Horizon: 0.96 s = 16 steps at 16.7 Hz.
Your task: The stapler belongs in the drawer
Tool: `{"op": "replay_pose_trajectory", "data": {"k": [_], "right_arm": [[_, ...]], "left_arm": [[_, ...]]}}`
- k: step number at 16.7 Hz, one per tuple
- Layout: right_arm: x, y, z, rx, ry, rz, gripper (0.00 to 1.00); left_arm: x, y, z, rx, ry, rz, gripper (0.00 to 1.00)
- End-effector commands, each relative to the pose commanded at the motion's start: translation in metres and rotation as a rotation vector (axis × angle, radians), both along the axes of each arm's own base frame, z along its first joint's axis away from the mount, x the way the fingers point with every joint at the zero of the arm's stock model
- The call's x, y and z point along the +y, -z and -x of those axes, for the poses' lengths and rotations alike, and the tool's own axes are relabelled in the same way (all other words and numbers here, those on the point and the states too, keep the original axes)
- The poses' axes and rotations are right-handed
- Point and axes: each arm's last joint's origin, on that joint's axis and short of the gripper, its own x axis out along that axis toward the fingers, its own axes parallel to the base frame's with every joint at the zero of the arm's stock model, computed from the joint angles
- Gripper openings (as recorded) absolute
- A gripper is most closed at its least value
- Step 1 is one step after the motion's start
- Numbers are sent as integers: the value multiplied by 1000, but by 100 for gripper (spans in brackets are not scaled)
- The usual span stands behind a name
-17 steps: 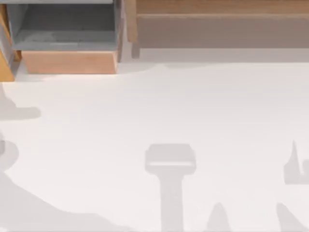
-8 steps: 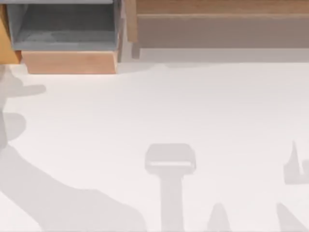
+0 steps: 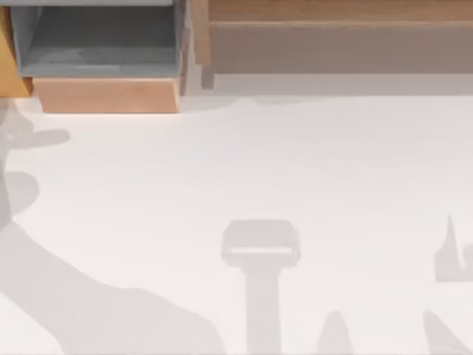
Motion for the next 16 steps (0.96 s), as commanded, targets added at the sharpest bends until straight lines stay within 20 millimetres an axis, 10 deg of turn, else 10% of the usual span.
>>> {"op": "replay_pose_trajectory", "data": {"k": [10, 16], "right_arm": [[0, 0, 0, 0, 0, 0, 100], [0, 0, 0, 0, 0, 0, 100]], "left_arm": [[0, 0, 0, 0, 0, 0, 98], [0, 0, 0, 0, 0, 0, 100]]}}
